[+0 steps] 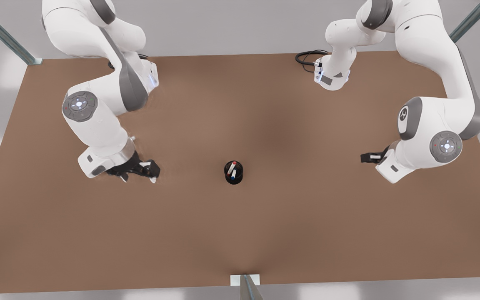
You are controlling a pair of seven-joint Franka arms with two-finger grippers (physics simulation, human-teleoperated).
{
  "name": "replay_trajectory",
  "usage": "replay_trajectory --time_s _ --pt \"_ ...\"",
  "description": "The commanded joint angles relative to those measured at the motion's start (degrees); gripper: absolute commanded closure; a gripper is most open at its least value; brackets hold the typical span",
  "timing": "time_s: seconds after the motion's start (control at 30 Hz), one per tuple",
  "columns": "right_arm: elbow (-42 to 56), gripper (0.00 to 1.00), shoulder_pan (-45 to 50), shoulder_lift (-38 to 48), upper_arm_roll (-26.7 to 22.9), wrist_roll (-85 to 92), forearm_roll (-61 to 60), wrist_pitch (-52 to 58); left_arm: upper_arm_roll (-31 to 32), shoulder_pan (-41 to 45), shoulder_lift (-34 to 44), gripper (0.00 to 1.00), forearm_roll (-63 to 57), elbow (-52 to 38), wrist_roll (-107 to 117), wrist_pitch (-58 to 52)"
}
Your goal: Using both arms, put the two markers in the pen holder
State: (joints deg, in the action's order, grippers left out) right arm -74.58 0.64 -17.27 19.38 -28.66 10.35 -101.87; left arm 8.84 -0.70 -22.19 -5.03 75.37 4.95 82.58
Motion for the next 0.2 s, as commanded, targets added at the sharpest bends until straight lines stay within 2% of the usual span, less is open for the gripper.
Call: replay_trajectory --time_s 0.0,0.07,0.17 --pt "-2.6 0.00 5.7 5.3 -13.0 18.8 -4.4 9.4 0.0 0.3 0.0 0.00 -0.2 -0.1 -0.7 1.8" --pt "-6.4 0.00 4.7 6.7 -18.3 29.5 -9.1 11.5 0.2 0.3 -0.1 0.00 -0.2 -0.2 -0.6 2.3" --pt "1.8 0.00 4.5 0.5 -20.4 39.5 -9.1 15.8 0.4 0.5 -0.3 0.00 -0.2 -0.3 -0.3 2.3"
